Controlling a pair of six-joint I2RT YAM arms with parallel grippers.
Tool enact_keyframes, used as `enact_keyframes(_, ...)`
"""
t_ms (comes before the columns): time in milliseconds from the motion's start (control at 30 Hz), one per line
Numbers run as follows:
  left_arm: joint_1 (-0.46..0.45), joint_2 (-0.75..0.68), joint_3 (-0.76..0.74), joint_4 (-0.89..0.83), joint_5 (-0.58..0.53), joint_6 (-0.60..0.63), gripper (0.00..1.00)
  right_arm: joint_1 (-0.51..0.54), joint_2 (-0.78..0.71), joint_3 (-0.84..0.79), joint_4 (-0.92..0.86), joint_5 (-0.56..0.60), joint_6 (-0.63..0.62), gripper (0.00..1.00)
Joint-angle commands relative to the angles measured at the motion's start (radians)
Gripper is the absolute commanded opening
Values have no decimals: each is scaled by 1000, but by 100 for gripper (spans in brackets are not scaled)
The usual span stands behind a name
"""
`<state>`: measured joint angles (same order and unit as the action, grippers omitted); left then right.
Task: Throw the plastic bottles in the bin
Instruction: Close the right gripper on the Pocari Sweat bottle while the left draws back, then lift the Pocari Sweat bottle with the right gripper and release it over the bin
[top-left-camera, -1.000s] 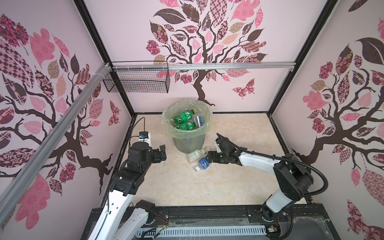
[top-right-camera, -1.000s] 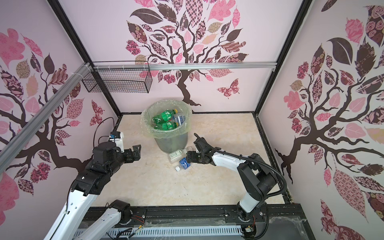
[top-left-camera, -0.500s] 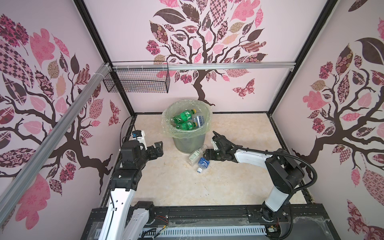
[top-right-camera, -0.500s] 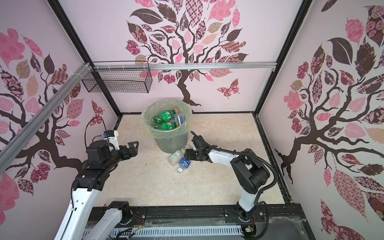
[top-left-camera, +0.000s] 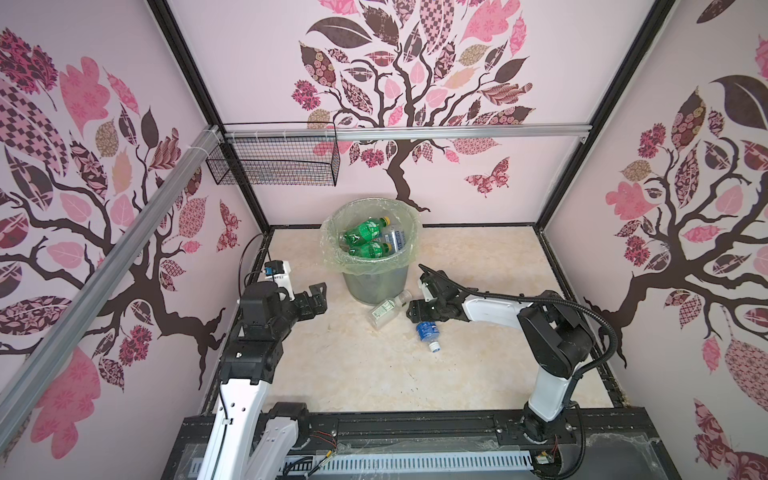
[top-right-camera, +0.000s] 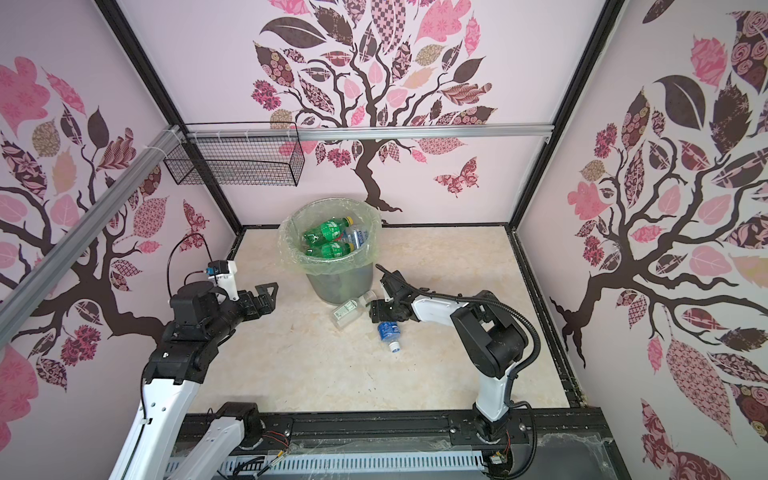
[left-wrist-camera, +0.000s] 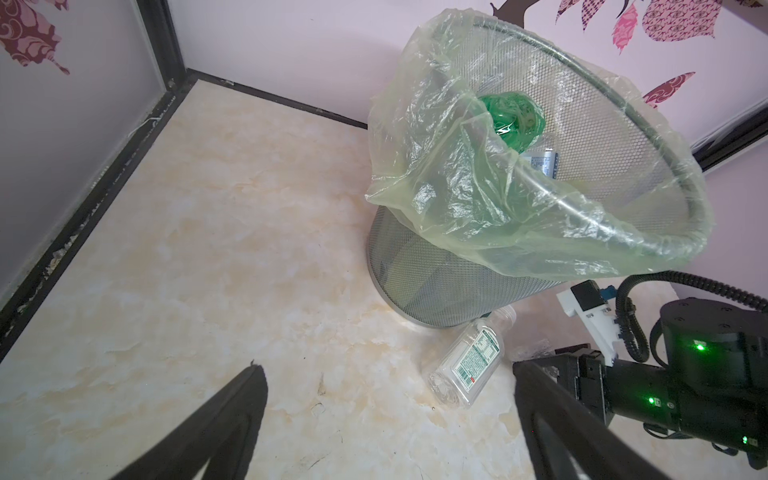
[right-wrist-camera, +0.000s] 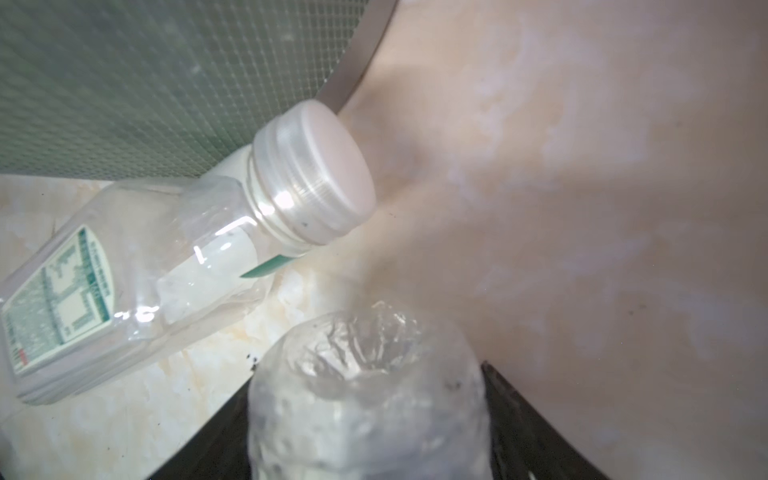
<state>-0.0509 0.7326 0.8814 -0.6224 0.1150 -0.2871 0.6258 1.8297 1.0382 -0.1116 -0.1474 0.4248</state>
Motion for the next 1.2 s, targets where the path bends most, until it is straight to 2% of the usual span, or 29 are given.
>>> enact_keyframes(0, 5, -12, -21, 4, 8, 14, 97, -12, -16, -24, -138, 61, -39, 76)
enact_keyframes(400, 5, -18, -23, -11, 3, 23, 97, -66, -151, -155, -186, 133, -121, 68)
enact_keyframes(567, 5, -20, -31, -15, 5, 22, 96, -69, -218, -159, -209, 147, -149, 53)
enact_keyframes(667, 5, -26, -34, -20, 1, 22, 96, -70, -277, -153, -217, 166, -133, 50)
enact_keyframes(933, 5, -47, -46, -44, -11, 41, 96, -100, -592, -111, -214, 174, -169, 40)
enact_keyframes(1067, 6, -61, -53, -50, -12, 45, 96, -101, -760, -90, -198, 193, -238, 40)
enact_keyframes(1167, 5, -72, -57, -51, -4, 46, 96, -99, -884, -90, -161, 165, -276, 41)
